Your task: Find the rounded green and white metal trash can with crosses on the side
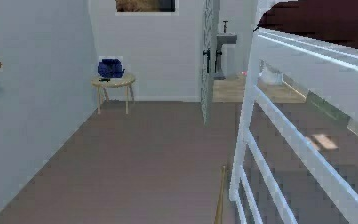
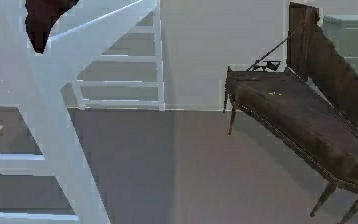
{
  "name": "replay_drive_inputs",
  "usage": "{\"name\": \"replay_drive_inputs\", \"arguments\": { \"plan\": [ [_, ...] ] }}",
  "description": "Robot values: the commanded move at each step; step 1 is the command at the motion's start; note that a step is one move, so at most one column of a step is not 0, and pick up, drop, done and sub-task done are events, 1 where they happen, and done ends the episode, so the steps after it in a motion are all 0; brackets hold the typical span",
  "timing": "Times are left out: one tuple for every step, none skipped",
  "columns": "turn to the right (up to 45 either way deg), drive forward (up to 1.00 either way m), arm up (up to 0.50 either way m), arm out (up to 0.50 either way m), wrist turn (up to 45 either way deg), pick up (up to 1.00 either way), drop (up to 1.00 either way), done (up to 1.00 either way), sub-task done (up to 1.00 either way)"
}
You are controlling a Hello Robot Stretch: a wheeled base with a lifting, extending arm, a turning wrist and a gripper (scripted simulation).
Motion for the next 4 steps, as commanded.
{"name": "replay_drive_inputs", "arguments": {
  "plan": [
    [9.0, 0.0, 0.0, 0.0, 0.0, 0.0, 0.0, 0.0, 0.0],
    [0.0, 0.15, 0.0, 0.0, 0.0, 0.0, 0.0, 0.0, 0.0],
    [-24.0, 0.0, 0.0, 0.0, 0.0, 0.0, 0.0, 0.0, 0.0],
    [0.0, 0.85, 0.0, 0.0, 0.0, 0.0, 0.0, 0.0, 0.0]
  ]
}}
